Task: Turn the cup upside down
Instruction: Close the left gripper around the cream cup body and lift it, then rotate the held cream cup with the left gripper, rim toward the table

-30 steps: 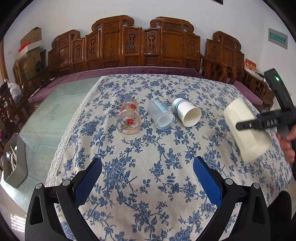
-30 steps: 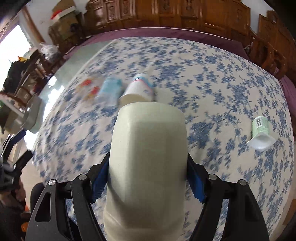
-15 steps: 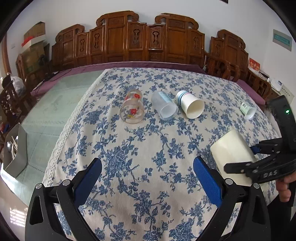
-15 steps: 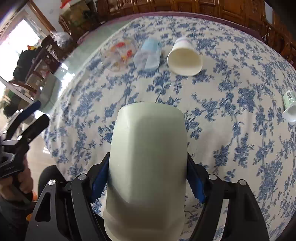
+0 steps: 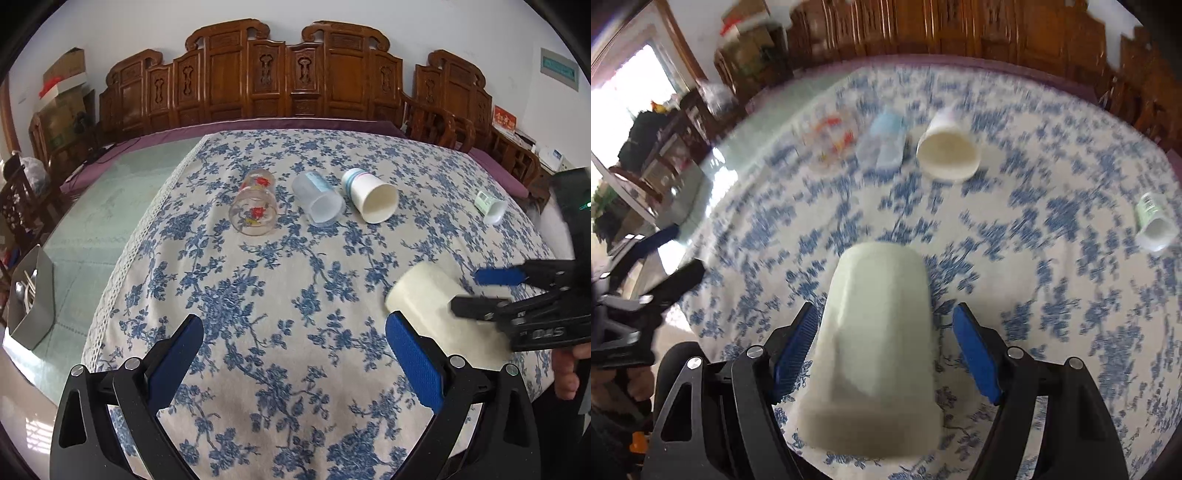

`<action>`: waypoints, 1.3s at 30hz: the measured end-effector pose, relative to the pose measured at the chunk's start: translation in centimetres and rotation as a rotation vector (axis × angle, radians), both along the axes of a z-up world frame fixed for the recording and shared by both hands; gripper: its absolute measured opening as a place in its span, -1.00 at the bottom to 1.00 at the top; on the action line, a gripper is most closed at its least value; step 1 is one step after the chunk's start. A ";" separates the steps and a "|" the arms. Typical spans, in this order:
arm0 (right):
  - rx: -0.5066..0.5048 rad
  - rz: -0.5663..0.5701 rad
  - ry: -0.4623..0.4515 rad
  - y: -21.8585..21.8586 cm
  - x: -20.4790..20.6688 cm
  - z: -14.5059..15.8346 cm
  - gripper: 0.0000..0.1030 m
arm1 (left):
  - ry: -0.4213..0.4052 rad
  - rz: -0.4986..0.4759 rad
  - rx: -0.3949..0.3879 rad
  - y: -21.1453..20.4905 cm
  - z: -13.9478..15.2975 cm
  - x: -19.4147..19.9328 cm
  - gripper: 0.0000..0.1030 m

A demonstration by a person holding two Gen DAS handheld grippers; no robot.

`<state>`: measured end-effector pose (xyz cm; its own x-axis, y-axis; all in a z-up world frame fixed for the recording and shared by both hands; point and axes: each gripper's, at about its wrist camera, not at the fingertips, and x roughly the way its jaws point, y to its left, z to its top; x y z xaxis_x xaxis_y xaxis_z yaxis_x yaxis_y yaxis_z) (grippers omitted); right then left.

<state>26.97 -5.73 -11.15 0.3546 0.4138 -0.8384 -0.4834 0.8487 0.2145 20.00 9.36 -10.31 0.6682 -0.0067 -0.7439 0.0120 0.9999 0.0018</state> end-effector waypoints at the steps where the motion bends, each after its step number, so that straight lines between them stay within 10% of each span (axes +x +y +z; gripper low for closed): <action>1: 0.003 -0.007 -0.037 -0.6 -0.6 0.5 0.51 | -0.002 -0.001 0.000 -0.3 0.0 -0.2 0.85; 12: 0.057 -0.071 -0.282 -6.3 -5.3 1.0 0.82 | 0.054 0.050 -0.063 -2.4 -1.0 0.2 0.85; 28: 0.078 -0.091 -0.292 -9.5 -4.8 -0.8 0.95 | 0.149 0.087 -0.179 -7.0 -1.5 4.7 0.85; 39: 0.115 -0.122 -0.284 -11.3 -4.4 -0.4 0.95 | 0.257 0.095 -0.223 -8.5 -3.5 6.7 0.49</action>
